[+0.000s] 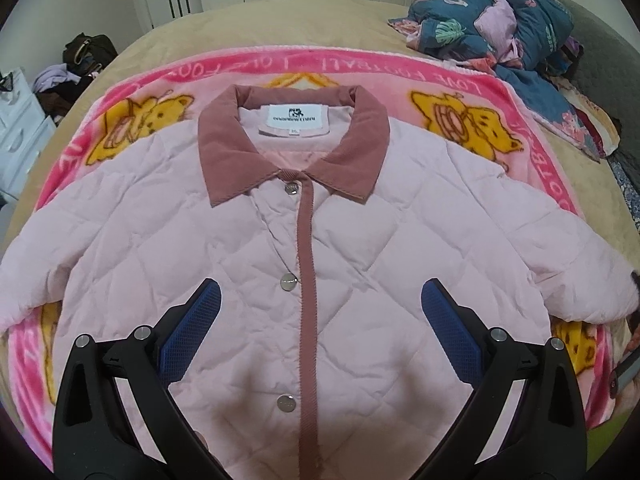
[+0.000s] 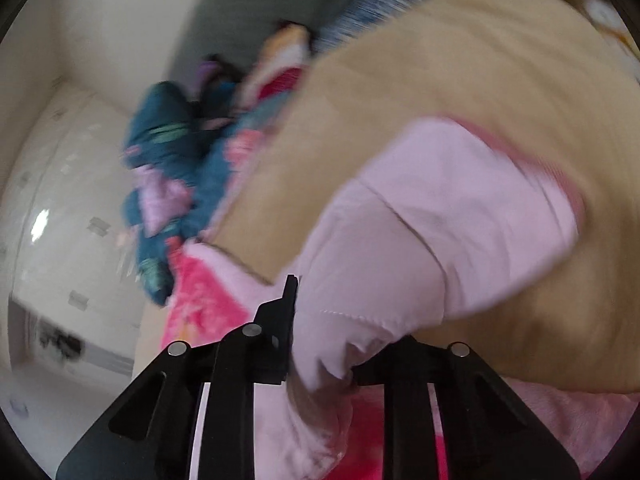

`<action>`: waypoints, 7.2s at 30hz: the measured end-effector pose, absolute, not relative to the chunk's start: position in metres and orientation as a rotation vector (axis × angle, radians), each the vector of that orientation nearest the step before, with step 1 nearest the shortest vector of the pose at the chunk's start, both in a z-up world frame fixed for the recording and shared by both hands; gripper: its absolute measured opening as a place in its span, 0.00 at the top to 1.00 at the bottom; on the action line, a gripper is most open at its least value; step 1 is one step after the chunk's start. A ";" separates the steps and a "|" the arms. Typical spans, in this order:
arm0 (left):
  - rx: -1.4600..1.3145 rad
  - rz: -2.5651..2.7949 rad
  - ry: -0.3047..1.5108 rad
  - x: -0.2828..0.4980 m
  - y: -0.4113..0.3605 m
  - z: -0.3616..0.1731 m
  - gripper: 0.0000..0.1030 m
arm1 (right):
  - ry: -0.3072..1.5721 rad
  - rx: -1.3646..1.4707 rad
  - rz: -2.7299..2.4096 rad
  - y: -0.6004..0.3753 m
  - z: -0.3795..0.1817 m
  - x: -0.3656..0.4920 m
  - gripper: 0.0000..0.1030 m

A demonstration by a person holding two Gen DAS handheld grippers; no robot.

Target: Fold large clothes

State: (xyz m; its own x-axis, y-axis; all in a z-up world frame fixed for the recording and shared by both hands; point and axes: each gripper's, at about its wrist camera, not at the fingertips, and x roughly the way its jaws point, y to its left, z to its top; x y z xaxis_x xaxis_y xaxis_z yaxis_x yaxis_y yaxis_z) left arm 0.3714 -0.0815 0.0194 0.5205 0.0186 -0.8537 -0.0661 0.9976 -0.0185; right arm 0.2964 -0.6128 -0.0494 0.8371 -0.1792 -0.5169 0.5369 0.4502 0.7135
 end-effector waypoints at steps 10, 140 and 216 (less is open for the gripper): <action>-0.068 0.046 0.985 0.358 -0.062 0.044 0.09 | 0.257 0.698 -0.188 -0.521 0.056 0.306 0.82; -0.114 0.136 0.951 0.329 0.099 -0.031 0.88 | 0.882 0.049 0.190 -0.222 -0.044 0.379 0.23; -0.480 0.406 0.769 0.217 0.319 0.028 0.09 | 0.693 -0.043 0.575 0.063 0.062 0.311 0.04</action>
